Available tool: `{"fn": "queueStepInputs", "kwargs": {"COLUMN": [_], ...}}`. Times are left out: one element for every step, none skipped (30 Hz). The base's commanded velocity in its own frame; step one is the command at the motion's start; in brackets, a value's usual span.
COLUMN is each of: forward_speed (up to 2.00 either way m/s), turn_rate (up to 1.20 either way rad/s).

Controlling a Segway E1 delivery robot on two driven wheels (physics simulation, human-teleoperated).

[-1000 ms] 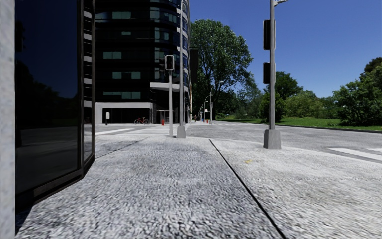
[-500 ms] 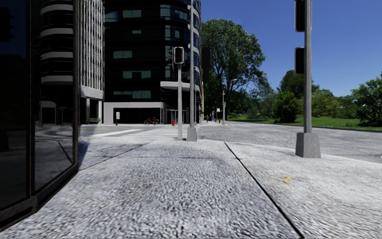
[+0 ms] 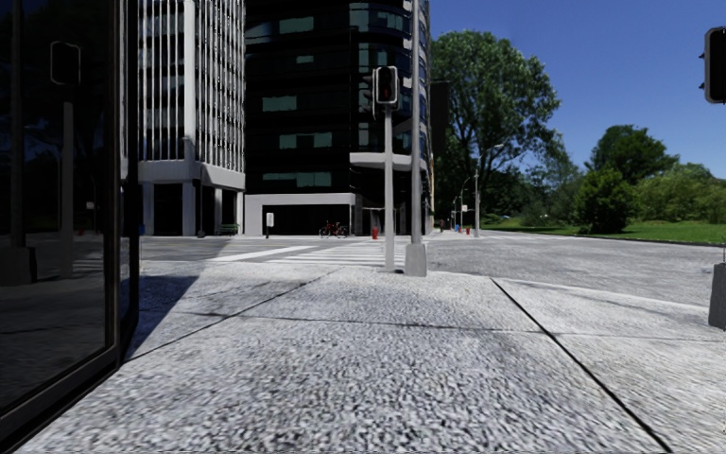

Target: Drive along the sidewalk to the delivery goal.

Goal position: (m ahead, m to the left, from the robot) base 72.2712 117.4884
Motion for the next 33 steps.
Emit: {"fn": "queueStepInputs", "kwargs": {"forward_speed": [2.00, 2.00, 2.00, 2.00, 2.00, 2.00, 2.00, 2.00, 2.00, 2.00, 2.00, 2.00, 2.00, 2.00, 2.00, 2.00, 2.00, 2.00, 2.00, 2.00, 2.00, 2.00, 2.00, 2.00, 2.00, 2.00, 2.00, 2.00, 2.00, 2.00, 2.00, 2.00, 2.00], "turn_rate": [0.39, 0.39, 0.39, 0.39, 0.39, 0.39, 0.39, 0.39, 0.39, 0.39, 0.39, 0.39, 0.39, 0.39, 0.39, 0.39, 0.39, 0.39, 0.35, 0.00, 0.00, 0.00, 0.00, 0.00, 0.00, 0.00, 0.00, 0.00, 0.00, 0.00, 0.00, 0.00, 0.00]}}
